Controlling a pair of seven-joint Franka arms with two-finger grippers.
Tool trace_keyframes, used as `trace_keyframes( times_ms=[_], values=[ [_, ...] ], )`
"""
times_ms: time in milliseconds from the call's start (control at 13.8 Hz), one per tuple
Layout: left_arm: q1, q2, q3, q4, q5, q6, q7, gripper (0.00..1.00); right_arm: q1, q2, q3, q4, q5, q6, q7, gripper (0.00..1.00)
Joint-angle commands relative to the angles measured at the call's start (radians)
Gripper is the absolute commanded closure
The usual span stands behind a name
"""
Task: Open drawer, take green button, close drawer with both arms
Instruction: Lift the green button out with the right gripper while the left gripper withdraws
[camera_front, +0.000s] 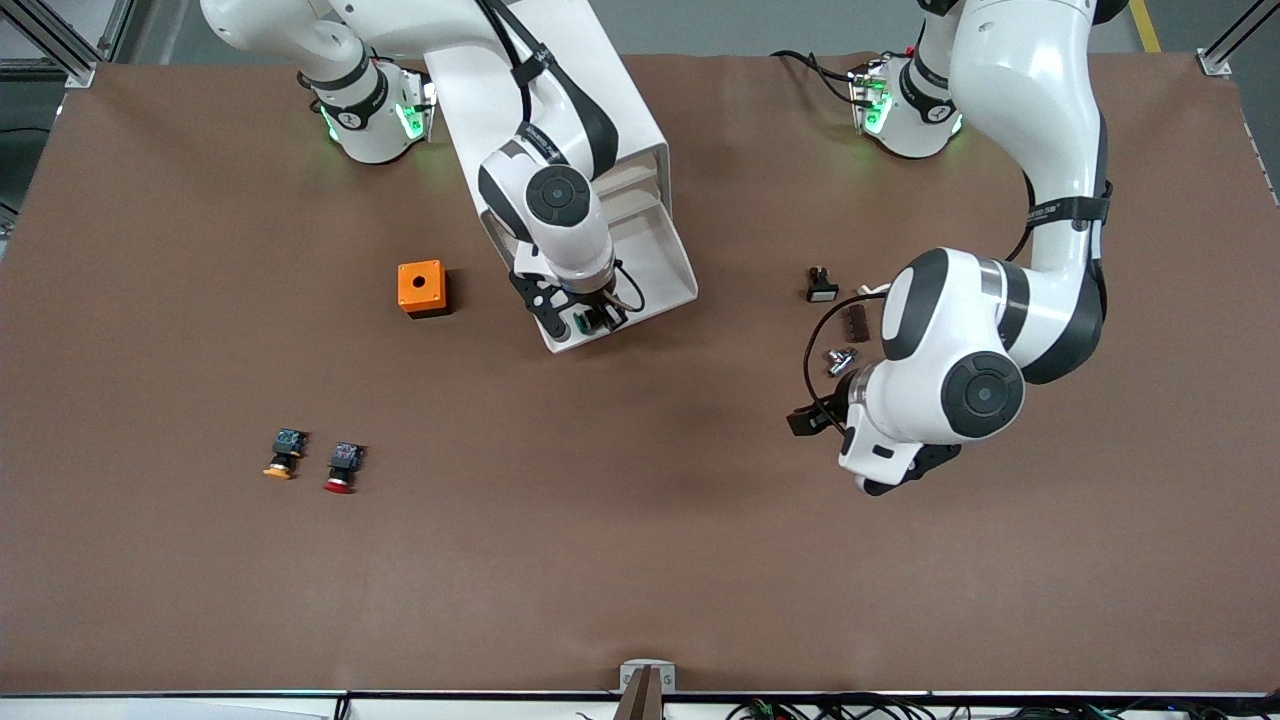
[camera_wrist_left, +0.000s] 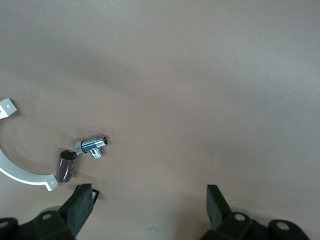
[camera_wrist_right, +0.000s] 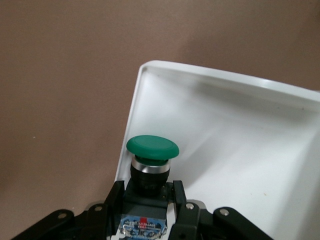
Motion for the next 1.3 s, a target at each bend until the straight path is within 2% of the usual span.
trace_keyframes(
  times_ms=[0,289,506,940,1229],
  values=[
    [-0.015,-0.035,0.0,-0.023,0.028,0.008,0.043,0.0,-0.031,-0.048,-0.007,0.024,0.0,-0.082,-0.074,0.96],
    [-0.02,-0.037,0.0,-0.033,0.028,0.02,0.048,0.0,-0.131,-0.065,-0.006,0.09,0.002,-0.167,-0.289,0.98],
    [-0.023,-0.037,0.0,-0.03,0.028,0.026,0.049,0.0,-0.235,-0.064,-0.006,0.135,0.002,-0.243,-0.606,0.99],
    [-0.023,-0.049,0.0,-0.033,0.028,0.028,0.06,0.0,-0.41,-0.044,-0.007,0.156,-0.001,-0.235,-1.163,0.99],
    [-0.049,-0.04,0.002,-0.04,0.029,0.027,0.052,0.0,-0.509,0.033,-0.007,0.205,-0.001,-0.219,-1.418,0.99]
  ],
)
